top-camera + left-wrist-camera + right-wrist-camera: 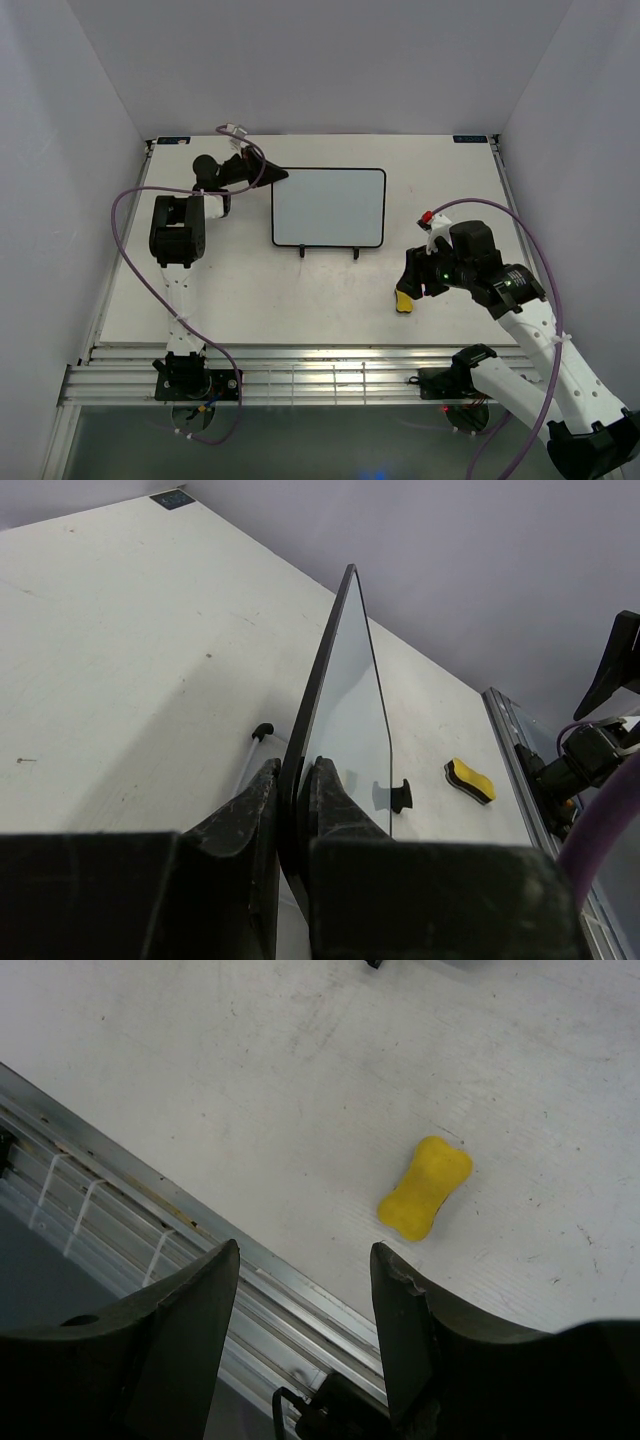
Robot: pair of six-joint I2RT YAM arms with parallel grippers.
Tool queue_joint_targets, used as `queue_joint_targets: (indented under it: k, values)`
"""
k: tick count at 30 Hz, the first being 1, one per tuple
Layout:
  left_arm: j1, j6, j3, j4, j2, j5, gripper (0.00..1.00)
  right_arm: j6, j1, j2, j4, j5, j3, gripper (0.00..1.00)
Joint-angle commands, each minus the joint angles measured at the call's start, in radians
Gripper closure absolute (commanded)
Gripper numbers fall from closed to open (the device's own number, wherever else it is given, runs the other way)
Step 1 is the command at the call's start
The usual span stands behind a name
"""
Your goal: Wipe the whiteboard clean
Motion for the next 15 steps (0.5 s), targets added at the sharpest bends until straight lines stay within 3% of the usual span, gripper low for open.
queue_joint_targets:
  k: [1,5,7,8,12,15]
  values:
    - [0.036,0.219,0.026,0.422,-0.041,0.054,0.97,-0.012,-0.004,-0.015,0.045,-0.029,-0.008,0.39]
    - [0.033,0.22,-0.003,0.422,-0.052,0.027,0.64,-0.013,-0.002,-0.017,0.049,-0.026,-0.018,0.39]
    - [0.03,0.223,-0.012,0.422,-0.053,0.016,0.57,-0.013,-0.002,-0.015,0.054,-0.024,-0.026,0.39]
    - [0.03,0.22,-0.016,0.42,-0.053,-0.004,0.49,-0.013,-0.002,-0.015,0.06,-0.024,-0.029,0.38]
    - [0.03,0.196,-0.028,0.42,-0.068,-0.016,0.31,-0.01,-0.002,-0.017,0.088,-0.027,-0.047,0.36]
    - [0.03,0.182,-0.036,0.42,-0.085,-0.013,0.29,-0.006,-0.002,-0.026,0.101,-0.033,-0.064,0.34]
